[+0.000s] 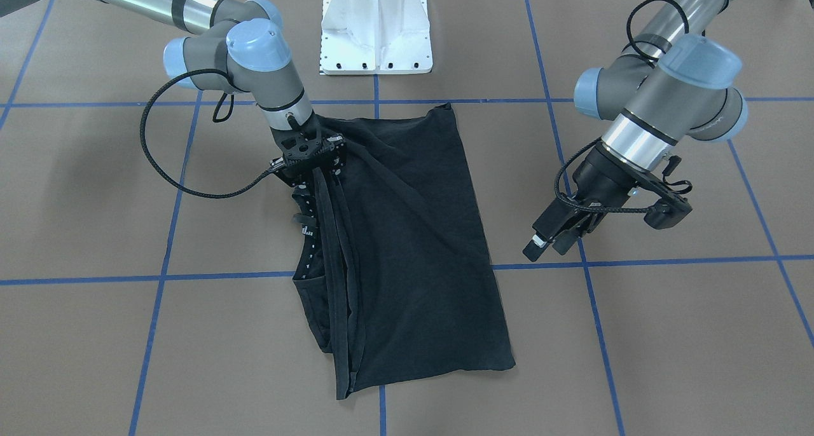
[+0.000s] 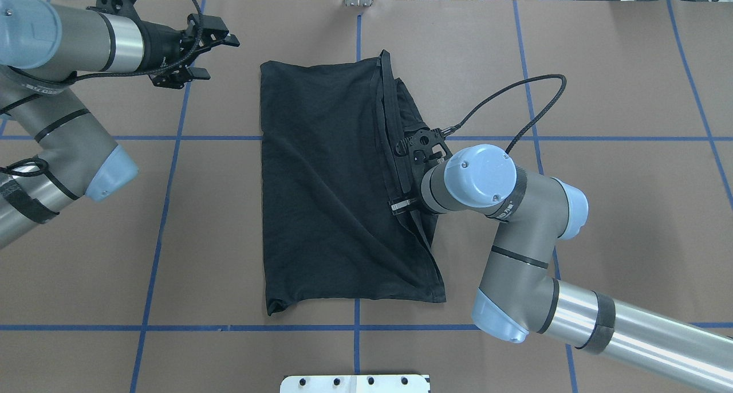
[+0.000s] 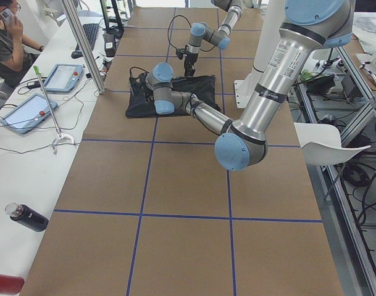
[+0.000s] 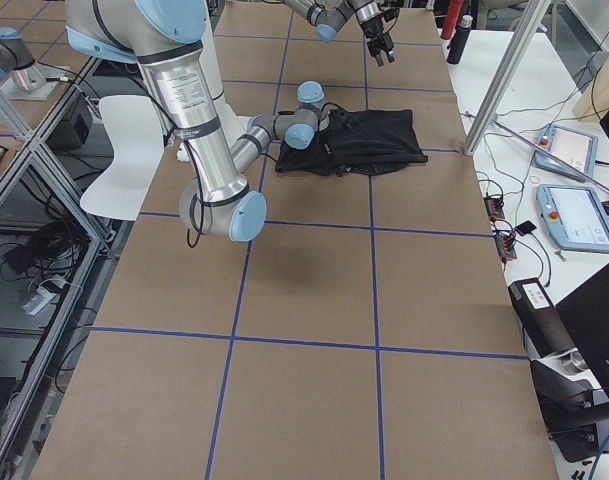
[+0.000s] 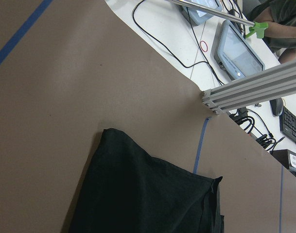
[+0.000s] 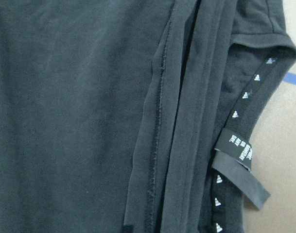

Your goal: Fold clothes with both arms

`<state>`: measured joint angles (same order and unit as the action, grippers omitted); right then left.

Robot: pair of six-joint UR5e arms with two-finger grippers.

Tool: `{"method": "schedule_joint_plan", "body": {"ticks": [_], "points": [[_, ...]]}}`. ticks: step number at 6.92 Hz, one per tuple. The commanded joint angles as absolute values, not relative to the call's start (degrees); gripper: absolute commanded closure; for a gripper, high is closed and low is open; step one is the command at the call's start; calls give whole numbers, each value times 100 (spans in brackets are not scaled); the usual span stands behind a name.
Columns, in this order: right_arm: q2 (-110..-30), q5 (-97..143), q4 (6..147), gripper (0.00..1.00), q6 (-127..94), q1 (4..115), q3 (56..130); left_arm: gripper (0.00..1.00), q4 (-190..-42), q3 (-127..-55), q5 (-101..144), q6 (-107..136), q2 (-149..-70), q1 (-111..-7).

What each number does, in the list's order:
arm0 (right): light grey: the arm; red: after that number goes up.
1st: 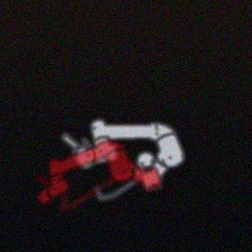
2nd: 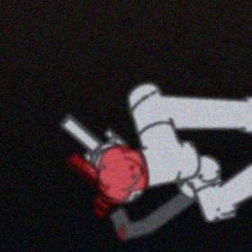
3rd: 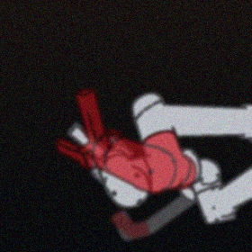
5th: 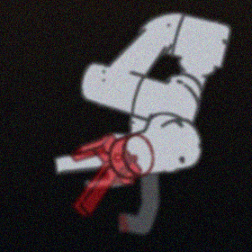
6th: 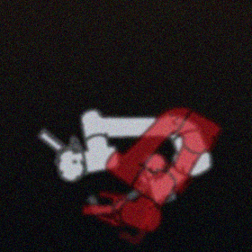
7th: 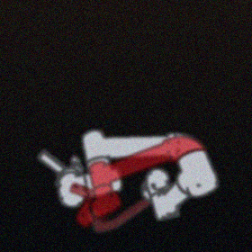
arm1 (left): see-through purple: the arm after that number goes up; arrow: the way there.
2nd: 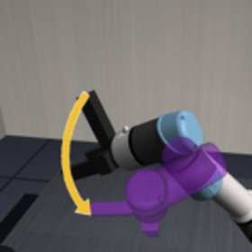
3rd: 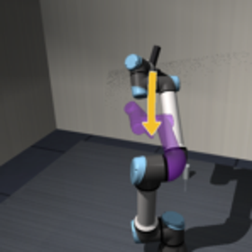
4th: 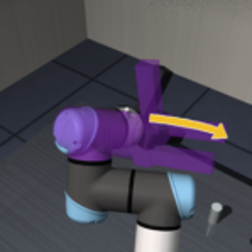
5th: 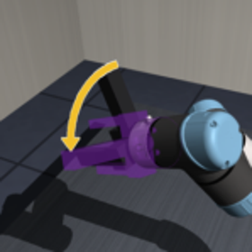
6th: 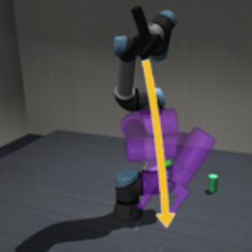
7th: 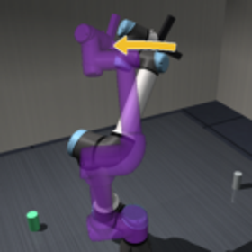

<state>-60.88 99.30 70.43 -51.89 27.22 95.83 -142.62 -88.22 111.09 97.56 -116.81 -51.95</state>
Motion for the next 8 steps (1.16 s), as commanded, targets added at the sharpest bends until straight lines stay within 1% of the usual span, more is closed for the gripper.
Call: {"method": "schedule_joint_plan", "body": {"ticks": [1, 2, 3, 4, 7, 8], "points": [[-6047, 9792, 7049, 56, -5028, 2698, 9423, 0, -14273, -8798, 11144, 9747, -11681, -5194], [-6047, 9774, 7049, 57, -5027, 2698, 9404, 0, -14282, -8780, 11153, 9747, -11681, -5186], [-6047, 9773, 7058, 64, -5027, 2698, 9404, 0, -14282, -8772, 11162, 9747, -11681, -5186], [-6047, 9773, 7066, 68, -5027, 2707, 9404, 0, -14282, -8780, 11162, 9738, -11681, -5186], [-6082, 9773, 7075, 68, -4896, 2768, 9404, 0, -14282, -8780, 11162, 9747, -11681, -5168], [-6108, 9773, 7110, 67, -4852, 2829, 9404, 0, -14282, -8780, 11162, 9747, -11681, -5159]]}}
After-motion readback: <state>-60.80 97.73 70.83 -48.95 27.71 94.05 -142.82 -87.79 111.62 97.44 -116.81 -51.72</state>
